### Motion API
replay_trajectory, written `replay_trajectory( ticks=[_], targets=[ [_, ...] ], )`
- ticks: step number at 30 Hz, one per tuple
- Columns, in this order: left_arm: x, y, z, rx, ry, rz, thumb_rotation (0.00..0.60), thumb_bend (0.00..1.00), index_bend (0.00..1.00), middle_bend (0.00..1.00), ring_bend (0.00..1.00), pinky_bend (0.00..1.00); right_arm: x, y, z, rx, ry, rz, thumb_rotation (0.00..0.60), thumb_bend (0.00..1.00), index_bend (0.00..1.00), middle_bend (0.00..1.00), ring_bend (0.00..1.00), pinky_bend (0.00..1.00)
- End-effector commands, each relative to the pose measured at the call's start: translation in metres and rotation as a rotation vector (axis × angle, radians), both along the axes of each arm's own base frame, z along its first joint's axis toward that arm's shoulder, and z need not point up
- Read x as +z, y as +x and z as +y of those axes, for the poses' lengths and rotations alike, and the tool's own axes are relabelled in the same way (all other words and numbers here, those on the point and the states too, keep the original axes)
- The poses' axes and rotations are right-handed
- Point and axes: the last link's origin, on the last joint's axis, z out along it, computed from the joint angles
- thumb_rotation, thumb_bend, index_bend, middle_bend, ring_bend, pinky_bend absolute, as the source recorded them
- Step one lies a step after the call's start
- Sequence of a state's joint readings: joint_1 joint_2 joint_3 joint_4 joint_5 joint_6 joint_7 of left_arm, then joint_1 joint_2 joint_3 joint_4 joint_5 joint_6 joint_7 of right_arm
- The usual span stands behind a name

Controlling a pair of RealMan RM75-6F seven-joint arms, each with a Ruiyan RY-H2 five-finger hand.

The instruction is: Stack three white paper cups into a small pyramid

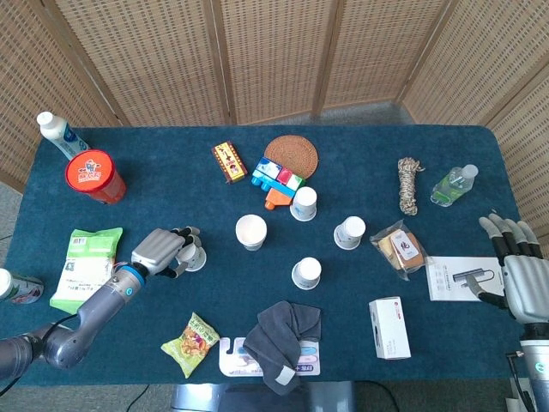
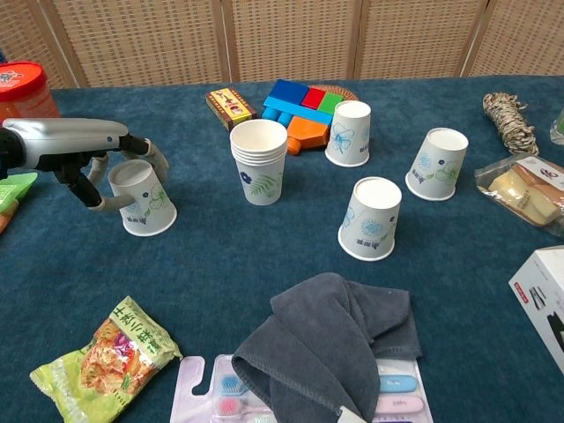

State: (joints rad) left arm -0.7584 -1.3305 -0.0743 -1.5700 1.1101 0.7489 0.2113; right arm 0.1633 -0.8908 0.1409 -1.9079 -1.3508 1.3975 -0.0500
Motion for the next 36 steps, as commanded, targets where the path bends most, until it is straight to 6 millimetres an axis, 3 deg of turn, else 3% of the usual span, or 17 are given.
replay_trajectory(
  ticks=[1,7,15,24,36],
  targets=[
    [-0.001,0.001,0.0,0.007,0.002,-0.023,0.6,0.49,0.39,0.21,0.29,0.62,0.0,0.001,0.0,0.001,-0.001,-0.001,0.6,0.34,0.07,0.0,0.0,0.0],
    [0.0,0.002,-0.001,0.005,0.008,-0.057,0.6,0.49,0.46,0.25,0.33,0.65,0.0,0.001,-0.001,-0.001,0.0,-0.002,0.6,0.34,0.07,0.0,0.0,0.0],
    [0.008,0.01,-0.01,-0.031,-0.01,-0.077,0.6,0.49,0.46,0.26,0.33,0.66,0.001,0.0,0.001,-0.004,-0.002,-0.003,0.6,0.34,0.07,0.0,0.0,0.0],
    [0.019,0.032,-0.029,-0.12,-0.055,-0.11,0.6,0.49,0.46,0.25,0.33,0.66,0.0,0.003,0.001,0.01,0.006,-0.012,0.6,0.34,0.07,0.0,0.0,0.0],
    [-0.005,0.075,-0.03,-0.222,-0.121,-0.126,0.6,0.49,0.45,0.25,0.33,0.66,0.0,0.004,0.007,0.032,0.018,-0.016,0.6,0.34,0.07,0.0,0.0,0.0]
  ],
)
